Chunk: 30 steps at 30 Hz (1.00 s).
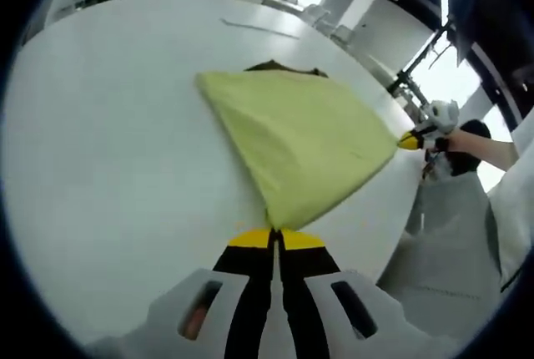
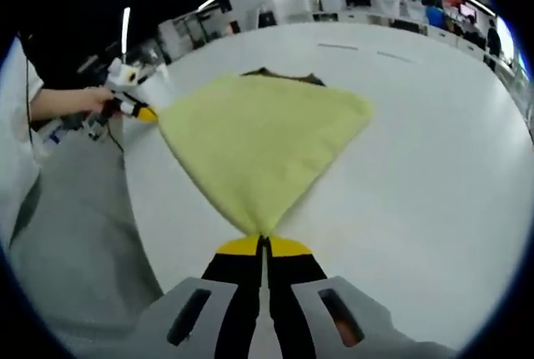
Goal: Fold the garment on the visible template until the final outline fits inside the template.
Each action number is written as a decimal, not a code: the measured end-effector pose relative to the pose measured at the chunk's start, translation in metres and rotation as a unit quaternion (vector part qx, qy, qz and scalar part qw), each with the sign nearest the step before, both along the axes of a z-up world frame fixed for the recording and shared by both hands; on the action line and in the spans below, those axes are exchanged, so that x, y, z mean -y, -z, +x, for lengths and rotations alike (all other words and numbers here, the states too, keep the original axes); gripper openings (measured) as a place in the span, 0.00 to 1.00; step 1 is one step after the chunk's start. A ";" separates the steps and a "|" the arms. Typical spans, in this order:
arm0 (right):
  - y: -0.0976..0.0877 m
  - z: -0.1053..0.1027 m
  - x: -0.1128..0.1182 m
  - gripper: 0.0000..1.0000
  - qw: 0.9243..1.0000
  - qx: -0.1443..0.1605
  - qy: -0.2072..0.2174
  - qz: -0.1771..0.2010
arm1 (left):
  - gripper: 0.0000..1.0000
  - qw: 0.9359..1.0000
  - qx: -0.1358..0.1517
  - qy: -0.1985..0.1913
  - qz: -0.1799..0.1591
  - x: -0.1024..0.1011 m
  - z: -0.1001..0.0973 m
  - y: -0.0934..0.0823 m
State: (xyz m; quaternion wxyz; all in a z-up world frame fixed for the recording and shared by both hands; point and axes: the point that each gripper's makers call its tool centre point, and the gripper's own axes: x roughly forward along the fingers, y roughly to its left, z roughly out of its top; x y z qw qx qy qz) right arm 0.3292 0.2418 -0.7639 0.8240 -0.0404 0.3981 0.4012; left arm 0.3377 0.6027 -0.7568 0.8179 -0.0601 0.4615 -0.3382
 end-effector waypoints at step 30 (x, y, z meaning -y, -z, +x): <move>-0.027 -0.012 0.017 0.03 0.997 0.031 0.074 0.008 | 0.13 0.999 0.018 -0.032 -0.016 -0.002 -0.003 -0.026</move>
